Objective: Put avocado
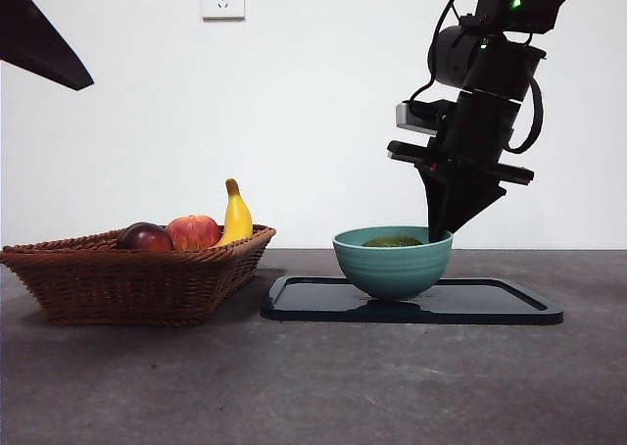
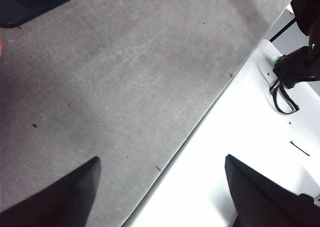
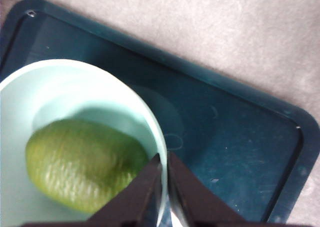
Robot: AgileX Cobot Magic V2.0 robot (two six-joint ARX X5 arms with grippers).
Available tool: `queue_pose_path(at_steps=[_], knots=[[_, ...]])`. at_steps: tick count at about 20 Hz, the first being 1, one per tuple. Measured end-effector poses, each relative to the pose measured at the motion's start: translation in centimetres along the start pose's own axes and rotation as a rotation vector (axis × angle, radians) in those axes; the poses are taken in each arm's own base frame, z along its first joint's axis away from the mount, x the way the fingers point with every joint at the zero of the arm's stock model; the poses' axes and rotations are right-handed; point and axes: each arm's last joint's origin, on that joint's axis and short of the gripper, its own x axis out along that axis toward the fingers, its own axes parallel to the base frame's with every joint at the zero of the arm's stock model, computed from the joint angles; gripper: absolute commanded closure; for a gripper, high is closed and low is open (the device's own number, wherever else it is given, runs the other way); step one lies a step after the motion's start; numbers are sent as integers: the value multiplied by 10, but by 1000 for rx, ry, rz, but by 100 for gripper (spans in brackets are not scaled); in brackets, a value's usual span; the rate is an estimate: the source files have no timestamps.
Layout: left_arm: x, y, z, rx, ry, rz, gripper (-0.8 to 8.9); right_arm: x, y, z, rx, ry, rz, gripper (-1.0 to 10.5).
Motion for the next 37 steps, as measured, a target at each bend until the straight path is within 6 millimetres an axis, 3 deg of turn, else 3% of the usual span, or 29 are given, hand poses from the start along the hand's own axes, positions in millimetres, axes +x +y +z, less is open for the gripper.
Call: queue_pose_path(at_steps=[6,9,13,15,17,20,24,26,32,37], knots=[[0,0,0,5,0,0,417,9,-3,-1,5,18,1,926],[0,0,0,5,0,0,417,9,-3,-1,8,18,0,785],[0,0,0,5,0,0,417,1,-2,0,20,-2,-20,783],[0,0,0,5,0,0,417,-22,2,6,12,-60,-39,783],[0,0,0,5,0,0,417,-62,10,9,0,-146,-32,783],[0,0,0,5,0,0,417,-117,26,-3,-23,-204,17,782],[0,0,0,5,0,0,417,-180,52,-39,-77,-248,51,772],[0,0,0,6,0,0,417,-196,58,-63,-102,-278,67,770],[0,0,1,11,-6,0,417,-208,72,-154,-198,-275,164,769],[0,0,2,18,-17,0,417,-210,72,-211,-235,-317,237,769]])
